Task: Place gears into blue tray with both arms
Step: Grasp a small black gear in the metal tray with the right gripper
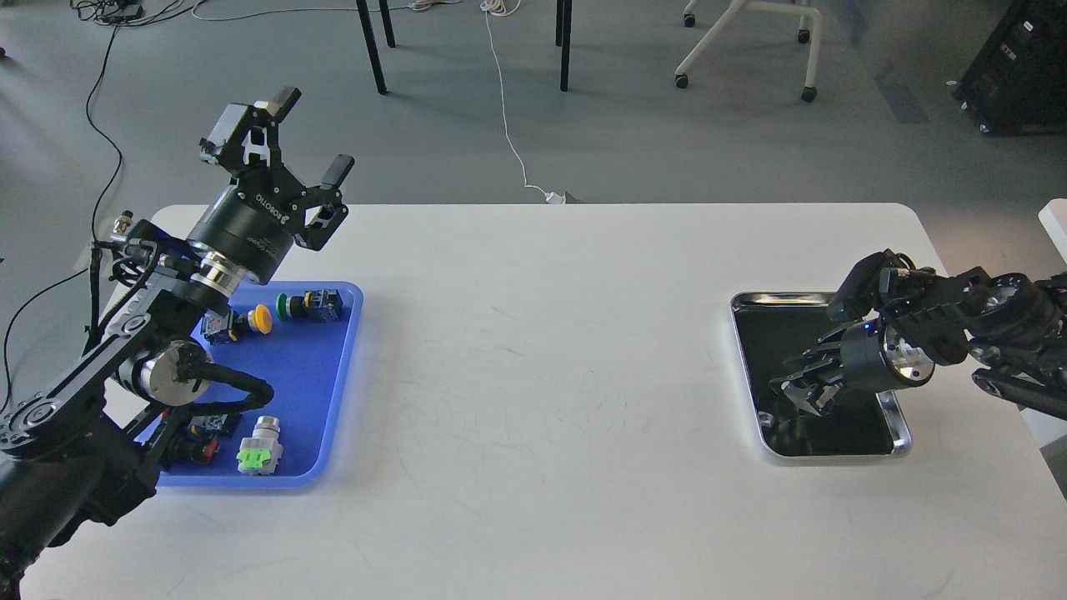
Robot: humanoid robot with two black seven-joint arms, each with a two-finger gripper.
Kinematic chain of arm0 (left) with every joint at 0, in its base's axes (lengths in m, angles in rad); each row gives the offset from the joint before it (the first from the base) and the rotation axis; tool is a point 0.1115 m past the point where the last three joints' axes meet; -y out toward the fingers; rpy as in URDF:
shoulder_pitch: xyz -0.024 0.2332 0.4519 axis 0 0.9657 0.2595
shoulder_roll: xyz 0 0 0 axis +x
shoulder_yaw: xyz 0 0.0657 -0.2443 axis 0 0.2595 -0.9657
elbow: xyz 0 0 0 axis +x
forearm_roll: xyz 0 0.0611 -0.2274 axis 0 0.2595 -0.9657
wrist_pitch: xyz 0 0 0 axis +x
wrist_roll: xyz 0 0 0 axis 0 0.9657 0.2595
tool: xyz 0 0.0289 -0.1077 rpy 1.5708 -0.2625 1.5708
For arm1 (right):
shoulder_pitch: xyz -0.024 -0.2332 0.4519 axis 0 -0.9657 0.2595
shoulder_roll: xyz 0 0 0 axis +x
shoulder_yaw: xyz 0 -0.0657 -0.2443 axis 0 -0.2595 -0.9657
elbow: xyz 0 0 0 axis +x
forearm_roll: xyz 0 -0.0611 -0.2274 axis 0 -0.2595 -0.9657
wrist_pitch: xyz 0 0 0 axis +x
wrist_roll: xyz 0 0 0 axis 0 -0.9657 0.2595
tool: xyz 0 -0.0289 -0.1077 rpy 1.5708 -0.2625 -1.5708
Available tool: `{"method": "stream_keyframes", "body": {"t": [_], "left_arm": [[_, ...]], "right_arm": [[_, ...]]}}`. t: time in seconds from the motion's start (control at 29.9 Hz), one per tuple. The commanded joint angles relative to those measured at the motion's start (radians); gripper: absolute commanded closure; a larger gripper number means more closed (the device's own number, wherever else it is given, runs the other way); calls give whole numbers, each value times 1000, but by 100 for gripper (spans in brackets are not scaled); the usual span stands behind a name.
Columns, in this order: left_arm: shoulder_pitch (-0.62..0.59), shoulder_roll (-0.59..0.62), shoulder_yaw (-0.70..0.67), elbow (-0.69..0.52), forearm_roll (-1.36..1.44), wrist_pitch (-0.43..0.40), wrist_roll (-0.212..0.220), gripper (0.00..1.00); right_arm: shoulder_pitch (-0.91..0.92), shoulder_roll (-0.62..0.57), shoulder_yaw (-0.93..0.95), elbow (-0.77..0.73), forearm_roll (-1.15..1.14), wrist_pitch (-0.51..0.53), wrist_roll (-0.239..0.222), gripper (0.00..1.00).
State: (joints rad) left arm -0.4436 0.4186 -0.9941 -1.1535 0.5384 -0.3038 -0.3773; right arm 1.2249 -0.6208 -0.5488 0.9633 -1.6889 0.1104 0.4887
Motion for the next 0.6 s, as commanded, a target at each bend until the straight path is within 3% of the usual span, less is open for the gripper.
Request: {"method": "stream_keyframes", "body": {"t": [0.0, 0.13, 0.57], "left_arm": [[0, 0, -1, 0, 0, 0, 0, 2], [0, 2, 0, 0, 0, 2, 0, 2], [0, 0, 0, 0, 0, 0, 0, 2]], "right_arm": [[-1, 0, 0, 0, 0, 0, 0, 71], [-1, 0, 0, 2, 0, 2, 0, 77], [-1, 0, 1, 3, 3, 2, 0, 80]]}}
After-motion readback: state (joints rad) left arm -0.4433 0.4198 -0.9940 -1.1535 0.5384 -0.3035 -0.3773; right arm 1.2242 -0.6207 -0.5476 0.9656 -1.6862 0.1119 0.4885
